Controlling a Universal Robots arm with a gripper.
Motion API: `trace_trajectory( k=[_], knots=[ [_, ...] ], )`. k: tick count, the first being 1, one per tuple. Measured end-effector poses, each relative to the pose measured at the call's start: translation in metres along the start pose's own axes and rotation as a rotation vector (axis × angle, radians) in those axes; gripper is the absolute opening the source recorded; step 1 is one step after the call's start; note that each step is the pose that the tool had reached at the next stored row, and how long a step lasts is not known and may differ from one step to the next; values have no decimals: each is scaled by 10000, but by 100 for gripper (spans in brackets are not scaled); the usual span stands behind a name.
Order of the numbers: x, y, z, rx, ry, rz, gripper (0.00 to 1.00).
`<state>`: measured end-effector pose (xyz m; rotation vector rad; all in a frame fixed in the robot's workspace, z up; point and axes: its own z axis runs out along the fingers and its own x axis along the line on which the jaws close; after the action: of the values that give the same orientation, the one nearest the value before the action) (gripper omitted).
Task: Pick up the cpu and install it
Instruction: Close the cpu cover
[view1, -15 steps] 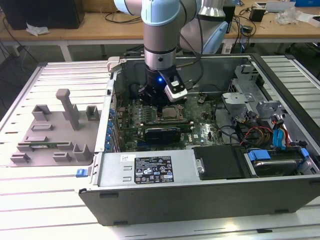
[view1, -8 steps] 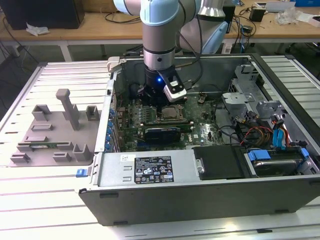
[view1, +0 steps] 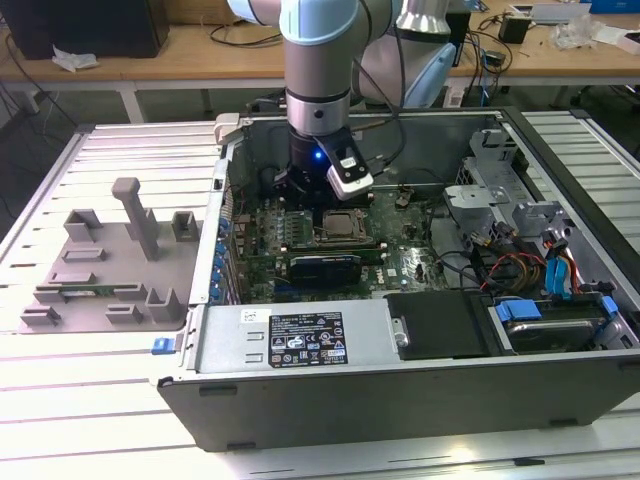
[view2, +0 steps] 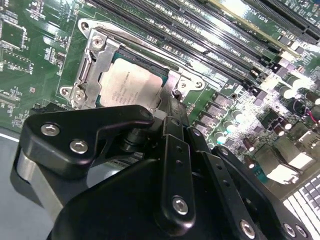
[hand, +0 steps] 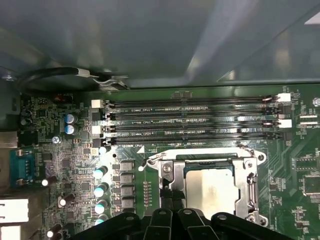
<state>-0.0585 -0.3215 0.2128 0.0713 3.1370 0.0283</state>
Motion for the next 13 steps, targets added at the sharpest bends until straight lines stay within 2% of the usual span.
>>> trace_trajectory(
  k=[2, 8, 10, 11, 13],
  knots=[
    [0, 1, -71, 2, 0, 0, 11],
    [-17, 2, -76, 3, 0, -2, 11],
    [-125, 7, -75, 2, 1, 1, 11],
    [-223, 11, -74, 2, 1, 0, 11],
    [-332, 16, -74, 2, 2, 0, 11]
  ],
)
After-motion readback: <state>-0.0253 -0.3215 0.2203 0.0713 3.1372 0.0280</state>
